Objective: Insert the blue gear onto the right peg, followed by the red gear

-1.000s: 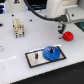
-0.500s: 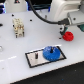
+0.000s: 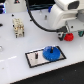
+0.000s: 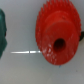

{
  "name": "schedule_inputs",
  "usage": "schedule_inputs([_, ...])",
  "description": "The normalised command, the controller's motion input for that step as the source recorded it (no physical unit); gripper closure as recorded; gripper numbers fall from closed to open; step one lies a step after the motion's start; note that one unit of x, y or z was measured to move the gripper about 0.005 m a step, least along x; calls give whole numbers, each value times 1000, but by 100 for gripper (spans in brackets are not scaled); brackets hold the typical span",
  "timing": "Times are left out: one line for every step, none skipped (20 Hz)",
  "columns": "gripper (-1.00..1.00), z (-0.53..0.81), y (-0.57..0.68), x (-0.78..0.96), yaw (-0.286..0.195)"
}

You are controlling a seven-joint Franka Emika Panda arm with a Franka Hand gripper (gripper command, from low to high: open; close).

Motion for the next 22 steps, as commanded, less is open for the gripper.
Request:
schedule_inputs([100,-220,-19,-308,0])
schedule_inputs([100,-153,-27,-327,0])
schedule_inputs([100,-136,-25,-327,0])
schedule_inputs([100,-112,11,-314,0])
schedule_inputs([100,-94,0,-314,0])
schedule_inputs([100,-47,33,-274,0])
schedule_inputs([100,-36,17,-258,0])
schedule_inputs([100,-44,12,-235,0])
schedule_inputs([100,-21,23,-177,0])
schedule_inputs([100,-16,-2,-123,0])
schedule_inputs([100,2,17,-148,0])
schedule_inputs([100,-16,8,-172,0])
schedule_inputs([100,-86,-3,-251,0])
schedule_inputs([100,29,14,-142,0])
schedule_inputs([100,16,16,-157,0])
schedule_inputs([100,20,0,-198,0])
schedule_inputs([100,34,14,-211,0])
schedule_inputs([100,5,15,-132,0])
schedule_inputs([100,-21,11,-117,0])
schedule_inputs([100,2,1,-180,0])
schedule_inputs([100,-19,6,-146,0])
schedule_inputs([100,56,-19,-178,0])
